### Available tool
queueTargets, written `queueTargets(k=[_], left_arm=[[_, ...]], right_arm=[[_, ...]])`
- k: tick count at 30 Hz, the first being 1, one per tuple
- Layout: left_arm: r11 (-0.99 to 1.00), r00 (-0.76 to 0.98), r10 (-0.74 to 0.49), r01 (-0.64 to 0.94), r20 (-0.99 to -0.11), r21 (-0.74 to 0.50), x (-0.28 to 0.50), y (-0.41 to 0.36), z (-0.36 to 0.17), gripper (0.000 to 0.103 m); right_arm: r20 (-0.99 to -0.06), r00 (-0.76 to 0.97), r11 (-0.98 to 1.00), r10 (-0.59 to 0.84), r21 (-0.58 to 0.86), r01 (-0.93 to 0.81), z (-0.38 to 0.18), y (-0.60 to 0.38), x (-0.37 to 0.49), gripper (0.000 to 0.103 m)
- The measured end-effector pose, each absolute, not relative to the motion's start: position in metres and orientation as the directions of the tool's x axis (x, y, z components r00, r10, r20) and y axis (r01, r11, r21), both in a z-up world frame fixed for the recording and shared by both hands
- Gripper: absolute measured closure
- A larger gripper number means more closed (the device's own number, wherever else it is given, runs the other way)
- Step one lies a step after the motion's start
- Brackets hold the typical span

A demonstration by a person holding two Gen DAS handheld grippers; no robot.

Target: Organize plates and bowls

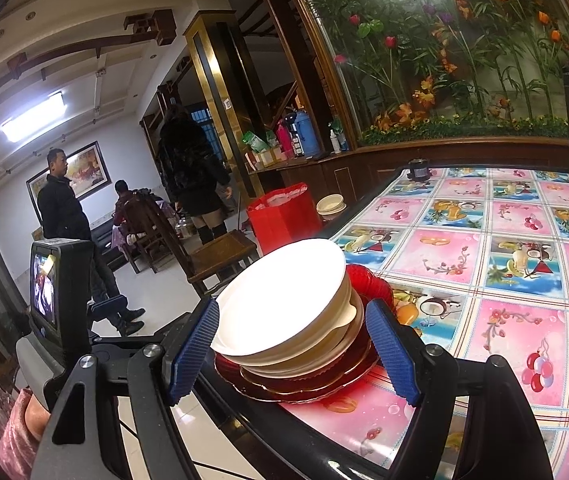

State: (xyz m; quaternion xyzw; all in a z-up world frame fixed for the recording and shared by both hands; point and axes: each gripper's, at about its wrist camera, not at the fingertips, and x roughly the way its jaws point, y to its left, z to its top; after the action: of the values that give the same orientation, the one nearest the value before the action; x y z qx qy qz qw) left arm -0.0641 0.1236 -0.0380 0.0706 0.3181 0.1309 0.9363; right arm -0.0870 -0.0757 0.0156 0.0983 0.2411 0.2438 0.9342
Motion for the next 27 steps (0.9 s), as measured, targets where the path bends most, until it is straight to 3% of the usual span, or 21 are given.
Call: queueTargets(k=[27], left_arm=[[0.957, 0.759, 0.289, -0.215, -0.584, 0.194, -0.065, 0.133, -0.040, 0.000]], right_arm=[[-0.414, 0.758, 0.863, 0.504, 0.275, -0.424, 0.017, -0.060, -0.086, 0.025]])
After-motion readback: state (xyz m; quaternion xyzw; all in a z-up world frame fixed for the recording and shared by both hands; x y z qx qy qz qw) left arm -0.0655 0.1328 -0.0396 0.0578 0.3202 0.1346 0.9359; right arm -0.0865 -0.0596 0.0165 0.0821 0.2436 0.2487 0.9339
